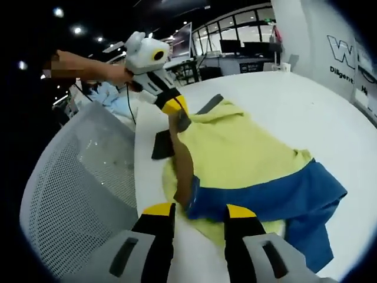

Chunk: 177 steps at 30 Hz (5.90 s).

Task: Fold the garment on the visible template until the final outline fits inside the template.

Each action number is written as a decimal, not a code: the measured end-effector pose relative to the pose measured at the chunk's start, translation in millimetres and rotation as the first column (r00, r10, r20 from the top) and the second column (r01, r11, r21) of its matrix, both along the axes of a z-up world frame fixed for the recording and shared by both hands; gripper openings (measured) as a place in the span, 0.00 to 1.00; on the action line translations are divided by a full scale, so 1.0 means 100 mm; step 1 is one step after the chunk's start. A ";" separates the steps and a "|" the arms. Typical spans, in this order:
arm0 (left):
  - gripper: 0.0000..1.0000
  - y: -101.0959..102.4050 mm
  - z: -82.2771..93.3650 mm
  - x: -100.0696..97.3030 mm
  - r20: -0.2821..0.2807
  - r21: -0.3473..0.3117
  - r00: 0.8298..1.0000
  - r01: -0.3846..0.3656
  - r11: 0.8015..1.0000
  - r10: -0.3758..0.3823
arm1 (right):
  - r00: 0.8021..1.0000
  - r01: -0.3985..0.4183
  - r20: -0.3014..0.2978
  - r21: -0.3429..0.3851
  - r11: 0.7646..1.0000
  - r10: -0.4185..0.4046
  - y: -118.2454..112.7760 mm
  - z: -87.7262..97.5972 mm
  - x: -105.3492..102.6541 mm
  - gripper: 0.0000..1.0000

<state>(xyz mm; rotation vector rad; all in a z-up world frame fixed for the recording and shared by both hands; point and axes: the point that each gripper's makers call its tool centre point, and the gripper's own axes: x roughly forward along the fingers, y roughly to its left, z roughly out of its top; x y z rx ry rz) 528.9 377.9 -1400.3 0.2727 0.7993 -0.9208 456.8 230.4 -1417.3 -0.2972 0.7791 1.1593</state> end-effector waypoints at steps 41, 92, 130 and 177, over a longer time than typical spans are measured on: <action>0.03 0.16 0.52 0.45 0.067 -0.083 0.993 -0.093 0.992 0.099 | 0.947 0.103 0.306 0.006 0.995 -0.100 -0.08 0.72 0.90 0.00; 0.03 -0.02 1.62 1.57 0.262 -0.121 0.958 -0.084 0.989 0.114 | 0.859 0.217 0.464 0.052 0.975 -0.216 -0.24 1.86 2.08 0.00; 0.03 -0.06 1.52 1.91 0.244 -0.107 0.960 -0.115 0.988 0.138 | 0.845 0.295 0.449 0.063 0.953 -0.291 -0.32 1.77 2.57 0.00; 0.03 -0.42 1.20 2.70 0.352 -0.012 0.932 -0.090 0.996 0.088 | 0.764 0.465 0.518 -0.029 0.885 -0.385 -0.67 1.33 3.39 0.00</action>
